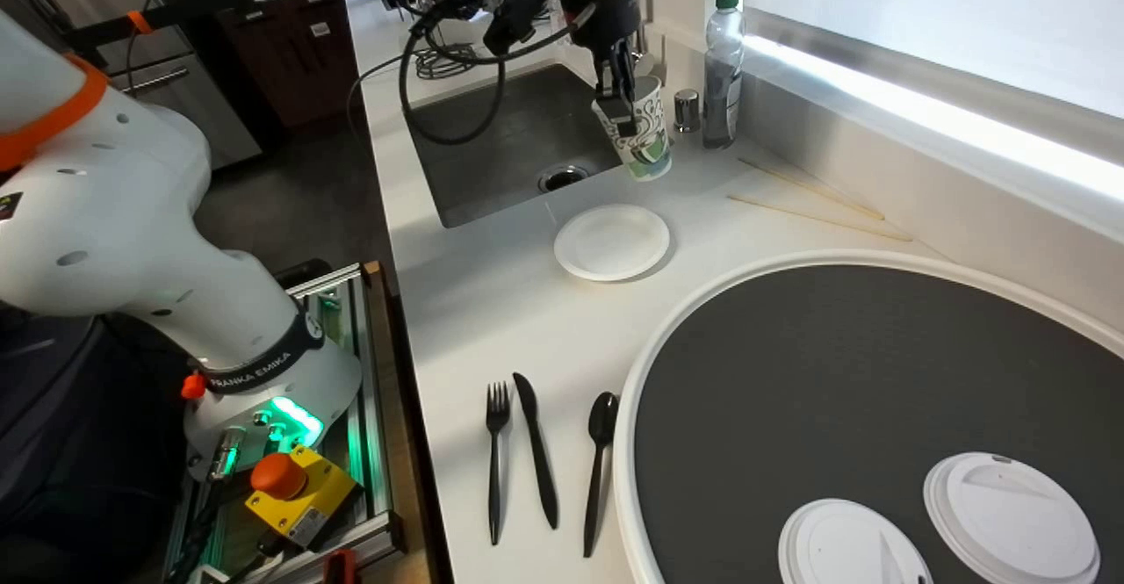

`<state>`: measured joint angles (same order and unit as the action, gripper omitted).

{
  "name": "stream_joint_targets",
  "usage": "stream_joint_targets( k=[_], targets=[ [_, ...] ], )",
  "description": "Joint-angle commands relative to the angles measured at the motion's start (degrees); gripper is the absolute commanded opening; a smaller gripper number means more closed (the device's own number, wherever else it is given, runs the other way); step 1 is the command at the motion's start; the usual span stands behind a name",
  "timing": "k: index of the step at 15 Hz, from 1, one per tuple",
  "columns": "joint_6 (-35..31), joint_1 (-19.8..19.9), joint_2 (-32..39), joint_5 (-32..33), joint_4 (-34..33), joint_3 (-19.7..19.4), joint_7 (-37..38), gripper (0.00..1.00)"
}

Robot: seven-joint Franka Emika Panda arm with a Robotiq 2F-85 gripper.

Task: Put the cup upside down on the plate

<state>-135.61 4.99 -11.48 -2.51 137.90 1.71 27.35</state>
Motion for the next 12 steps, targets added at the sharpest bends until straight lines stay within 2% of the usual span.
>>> stream_joint_targets(
  k=[1,4,7,9,12],
  targets=[
    [-2.4,-1.9,5.9,-3.5,-2.6,-0.4,-3.1,0.01],
    [-1.6,-3.7,9.2,-12.8,-4.8,-1.2,-8.9,0.01],
    [-0.5,-3.3,12.0,-21.1,-6.7,-2.0,-12.5,0.01],
    [-0.6,-2.7,13.2,-23.6,-7.3,-2.5,-13.6,0.01],
    [-1.3,-2.3,15.1,-22.0,-7.8,-3.3,-13.0,0.01]
  ],
)
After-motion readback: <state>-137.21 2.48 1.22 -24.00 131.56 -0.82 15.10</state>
